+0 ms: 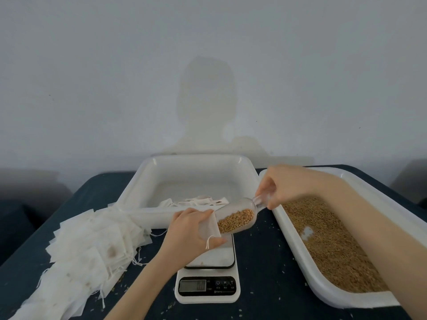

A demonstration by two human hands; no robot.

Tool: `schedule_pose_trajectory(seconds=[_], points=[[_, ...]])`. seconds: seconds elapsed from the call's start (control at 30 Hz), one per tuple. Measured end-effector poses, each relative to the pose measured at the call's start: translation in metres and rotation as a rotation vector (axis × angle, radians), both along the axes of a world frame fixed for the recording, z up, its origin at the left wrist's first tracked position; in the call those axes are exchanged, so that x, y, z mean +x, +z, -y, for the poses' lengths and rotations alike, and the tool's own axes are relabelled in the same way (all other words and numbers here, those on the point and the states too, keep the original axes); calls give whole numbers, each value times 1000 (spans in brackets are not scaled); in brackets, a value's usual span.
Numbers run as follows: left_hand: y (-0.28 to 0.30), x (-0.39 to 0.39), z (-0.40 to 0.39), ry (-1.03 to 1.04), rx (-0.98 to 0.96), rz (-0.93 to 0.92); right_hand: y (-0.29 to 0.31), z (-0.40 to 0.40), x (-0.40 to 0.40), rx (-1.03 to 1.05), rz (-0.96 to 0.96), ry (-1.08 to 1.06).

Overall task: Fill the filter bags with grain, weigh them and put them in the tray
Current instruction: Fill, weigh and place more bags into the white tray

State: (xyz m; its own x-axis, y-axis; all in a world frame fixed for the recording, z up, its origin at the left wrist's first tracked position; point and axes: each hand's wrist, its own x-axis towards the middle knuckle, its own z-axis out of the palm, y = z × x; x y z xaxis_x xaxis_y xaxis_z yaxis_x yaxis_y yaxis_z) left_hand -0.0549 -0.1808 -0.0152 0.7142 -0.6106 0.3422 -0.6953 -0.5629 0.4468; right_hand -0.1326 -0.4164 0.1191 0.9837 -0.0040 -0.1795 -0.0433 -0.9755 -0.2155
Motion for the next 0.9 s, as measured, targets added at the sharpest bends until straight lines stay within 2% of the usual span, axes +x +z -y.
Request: schedule_pose_trajectory(seconds=[0.2,0.5,0.7,0.9], points=[[-7,-6,17,87,-185,-80,25,-31,10,-435,191,64],[-17,-16,35,102,-348,-299,47,-86,15,-840,291,222],[-16,-18,44,104,-398,-321,55,-114,14,-1011,309,294],[-13,-17,45,96,-410,-336,52,-119,16,-1050,338,344]])
